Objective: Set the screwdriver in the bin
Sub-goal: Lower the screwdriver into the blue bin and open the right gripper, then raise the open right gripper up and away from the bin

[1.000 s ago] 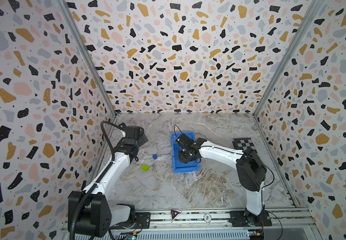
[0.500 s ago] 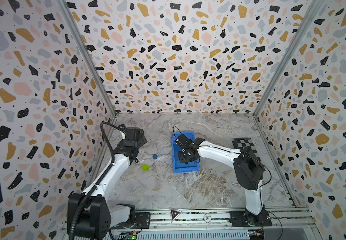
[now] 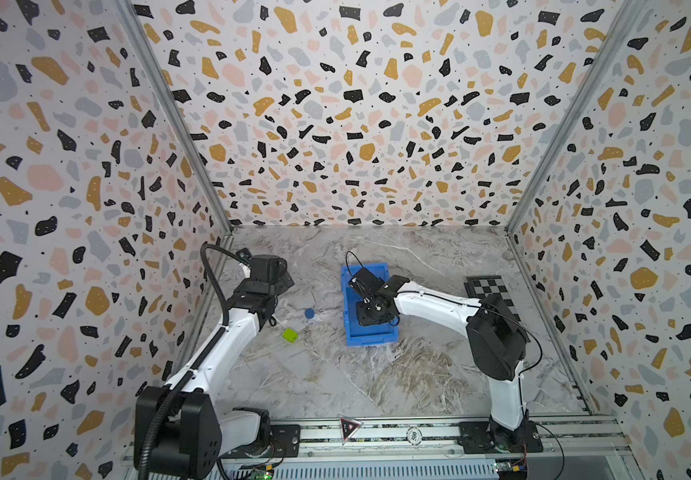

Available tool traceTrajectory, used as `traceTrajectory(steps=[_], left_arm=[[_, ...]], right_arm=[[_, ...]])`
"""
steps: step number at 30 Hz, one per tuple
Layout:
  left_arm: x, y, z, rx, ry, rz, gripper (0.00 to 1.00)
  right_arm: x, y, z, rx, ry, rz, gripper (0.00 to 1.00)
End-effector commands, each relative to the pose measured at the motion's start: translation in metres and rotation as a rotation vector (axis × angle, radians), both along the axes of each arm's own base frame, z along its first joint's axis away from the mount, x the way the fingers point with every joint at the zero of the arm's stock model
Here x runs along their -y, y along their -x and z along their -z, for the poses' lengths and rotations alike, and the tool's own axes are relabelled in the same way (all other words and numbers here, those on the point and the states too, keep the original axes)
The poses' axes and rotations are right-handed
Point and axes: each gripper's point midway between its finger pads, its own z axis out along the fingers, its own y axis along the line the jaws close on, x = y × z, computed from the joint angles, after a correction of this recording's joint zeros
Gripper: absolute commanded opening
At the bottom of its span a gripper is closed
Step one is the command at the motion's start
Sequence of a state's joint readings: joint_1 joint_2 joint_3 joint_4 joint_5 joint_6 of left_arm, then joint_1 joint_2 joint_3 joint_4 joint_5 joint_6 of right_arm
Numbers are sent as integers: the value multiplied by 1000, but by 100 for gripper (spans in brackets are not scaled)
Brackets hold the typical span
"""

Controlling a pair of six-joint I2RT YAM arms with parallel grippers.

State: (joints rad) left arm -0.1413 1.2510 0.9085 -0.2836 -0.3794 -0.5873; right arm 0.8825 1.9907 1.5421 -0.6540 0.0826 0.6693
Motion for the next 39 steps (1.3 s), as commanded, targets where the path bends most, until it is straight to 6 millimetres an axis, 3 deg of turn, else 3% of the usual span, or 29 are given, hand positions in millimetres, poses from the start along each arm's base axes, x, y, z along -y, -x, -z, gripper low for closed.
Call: traceTrajectory(steps=[1,13,21,30,36,39], left_arm=[[-1,-3,-10,34,-15,-2,100],[-2,-1,-14,65,-8,-12,100],[-1,-5,-18,73,-3,-10,100],[-1,-12,-21,79,-9,-9,100],[-4,-17,-32,93,-36,-22,100],[-4,-18,-35,100,-41,-14,100]], right_arm=[[-5,-5,-34,50,-49,13,35],[-2,-7,-53,82,-58,10,35],[7,-20,-92,149,-94,41,35],[43,-53,-144,256,-128,97,37],[78,-68,-160,316,-147,136,37],[100,-72,-158,323,-136,162,37]])
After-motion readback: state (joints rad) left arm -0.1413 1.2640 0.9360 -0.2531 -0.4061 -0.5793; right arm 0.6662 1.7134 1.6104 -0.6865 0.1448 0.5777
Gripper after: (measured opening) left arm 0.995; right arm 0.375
